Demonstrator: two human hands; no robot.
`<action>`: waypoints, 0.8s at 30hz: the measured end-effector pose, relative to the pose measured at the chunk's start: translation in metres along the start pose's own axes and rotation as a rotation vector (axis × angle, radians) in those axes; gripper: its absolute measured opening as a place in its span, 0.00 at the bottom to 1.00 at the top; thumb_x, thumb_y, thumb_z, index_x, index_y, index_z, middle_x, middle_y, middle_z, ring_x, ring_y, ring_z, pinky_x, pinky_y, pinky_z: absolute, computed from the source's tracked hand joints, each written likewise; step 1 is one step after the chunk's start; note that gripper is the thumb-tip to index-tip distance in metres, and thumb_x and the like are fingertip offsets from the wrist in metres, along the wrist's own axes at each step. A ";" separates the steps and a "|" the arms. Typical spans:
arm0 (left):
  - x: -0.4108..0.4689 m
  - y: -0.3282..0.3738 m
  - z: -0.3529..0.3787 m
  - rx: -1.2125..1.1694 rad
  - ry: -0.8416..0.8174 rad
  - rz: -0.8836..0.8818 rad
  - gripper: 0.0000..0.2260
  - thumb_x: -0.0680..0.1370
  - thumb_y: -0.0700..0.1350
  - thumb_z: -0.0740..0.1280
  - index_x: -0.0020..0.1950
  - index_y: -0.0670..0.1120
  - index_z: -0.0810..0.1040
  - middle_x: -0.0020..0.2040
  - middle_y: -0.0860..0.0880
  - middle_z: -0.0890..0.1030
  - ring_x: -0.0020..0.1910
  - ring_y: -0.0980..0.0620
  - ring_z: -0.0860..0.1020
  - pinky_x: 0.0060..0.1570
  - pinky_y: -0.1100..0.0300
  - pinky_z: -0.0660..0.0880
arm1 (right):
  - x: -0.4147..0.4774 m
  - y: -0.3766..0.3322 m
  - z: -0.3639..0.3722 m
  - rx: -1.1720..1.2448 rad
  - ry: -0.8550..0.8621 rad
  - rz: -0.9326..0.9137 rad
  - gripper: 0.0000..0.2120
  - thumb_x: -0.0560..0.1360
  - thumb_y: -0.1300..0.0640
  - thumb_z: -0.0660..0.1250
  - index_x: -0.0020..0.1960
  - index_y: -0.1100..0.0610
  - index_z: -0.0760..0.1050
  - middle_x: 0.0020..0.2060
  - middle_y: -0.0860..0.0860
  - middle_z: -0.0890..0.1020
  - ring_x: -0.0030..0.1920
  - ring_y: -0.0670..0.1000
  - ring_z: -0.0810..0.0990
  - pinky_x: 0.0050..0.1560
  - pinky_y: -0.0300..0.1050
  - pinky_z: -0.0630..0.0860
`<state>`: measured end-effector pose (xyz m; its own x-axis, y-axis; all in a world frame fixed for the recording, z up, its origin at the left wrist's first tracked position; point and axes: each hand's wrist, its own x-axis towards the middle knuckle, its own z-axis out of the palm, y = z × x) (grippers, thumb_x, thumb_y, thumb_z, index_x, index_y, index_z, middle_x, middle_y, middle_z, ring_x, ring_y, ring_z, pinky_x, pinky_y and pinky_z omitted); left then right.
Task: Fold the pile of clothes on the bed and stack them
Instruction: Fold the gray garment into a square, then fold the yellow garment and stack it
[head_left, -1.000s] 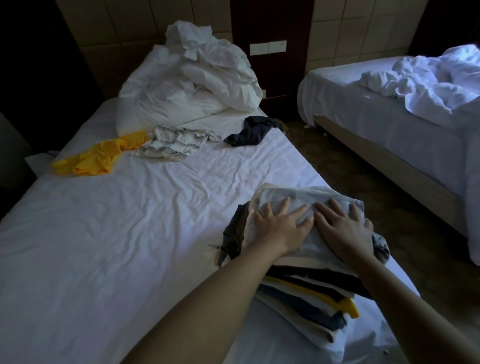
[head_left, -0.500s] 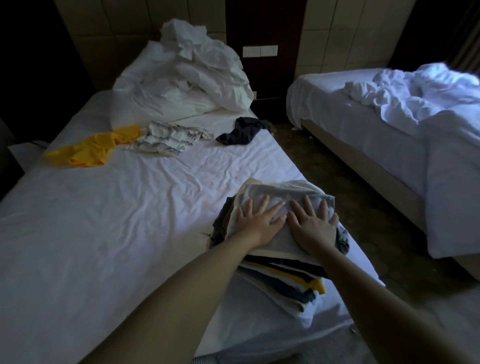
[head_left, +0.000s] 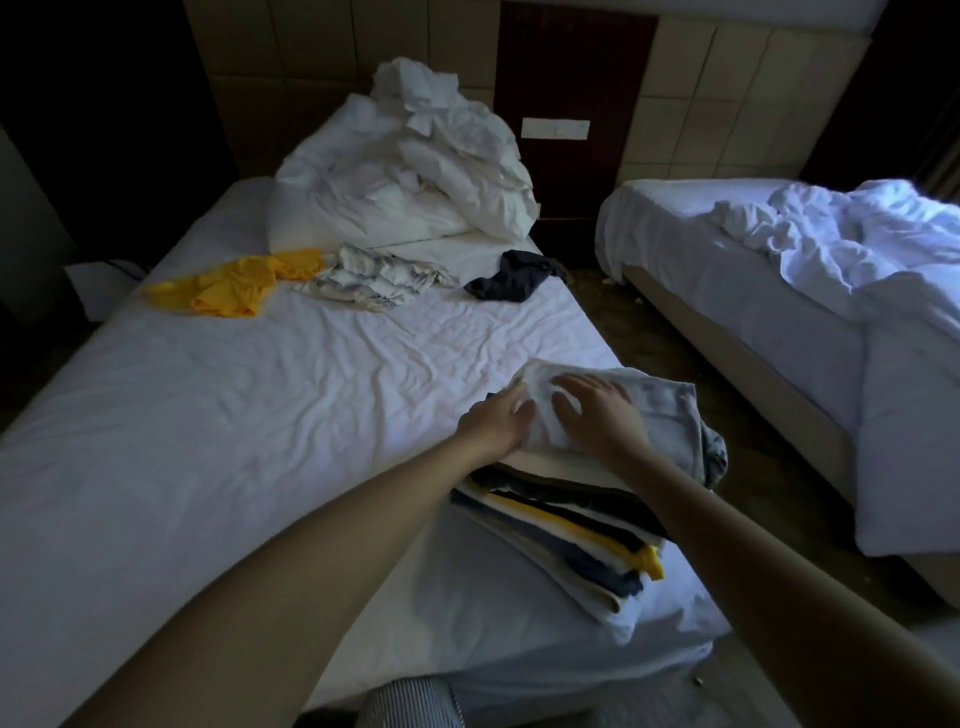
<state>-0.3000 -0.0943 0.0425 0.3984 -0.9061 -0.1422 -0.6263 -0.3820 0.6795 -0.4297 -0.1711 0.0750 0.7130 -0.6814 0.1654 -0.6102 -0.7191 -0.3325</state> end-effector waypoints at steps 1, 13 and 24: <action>-0.005 -0.004 -0.007 -0.067 0.004 -0.007 0.27 0.77 0.63 0.50 0.74 0.55 0.62 0.72 0.48 0.69 0.69 0.44 0.68 0.66 0.50 0.66 | 0.003 -0.010 0.002 0.018 -0.025 -0.030 0.23 0.78 0.44 0.51 0.66 0.52 0.73 0.66 0.51 0.75 0.66 0.52 0.71 0.68 0.48 0.64; -0.018 -0.121 -0.127 -0.217 0.259 -0.253 0.19 0.81 0.46 0.56 0.72 0.47 0.66 0.68 0.45 0.71 0.62 0.47 0.73 0.53 0.61 0.67 | 0.068 -0.133 0.068 0.341 -0.162 -0.051 0.17 0.80 0.56 0.55 0.67 0.50 0.71 0.66 0.51 0.74 0.61 0.51 0.75 0.56 0.41 0.70; 0.074 -0.282 -0.242 -0.233 0.412 -0.462 0.19 0.81 0.45 0.56 0.72 0.47 0.66 0.72 0.44 0.67 0.68 0.45 0.68 0.63 0.53 0.68 | 0.231 -0.237 0.183 0.378 -0.288 -0.130 0.21 0.80 0.56 0.55 0.73 0.50 0.63 0.71 0.50 0.68 0.70 0.50 0.67 0.65 0.42 0.64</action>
<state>0.0682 -0.0094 0.0141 0.8441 -0.4972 -0.2006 -0.1870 -0.6237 0.7590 -0.0576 -0.1333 0.0220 0.8741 -0.4855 -0.0180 -0.3797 -0.6594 -0.6488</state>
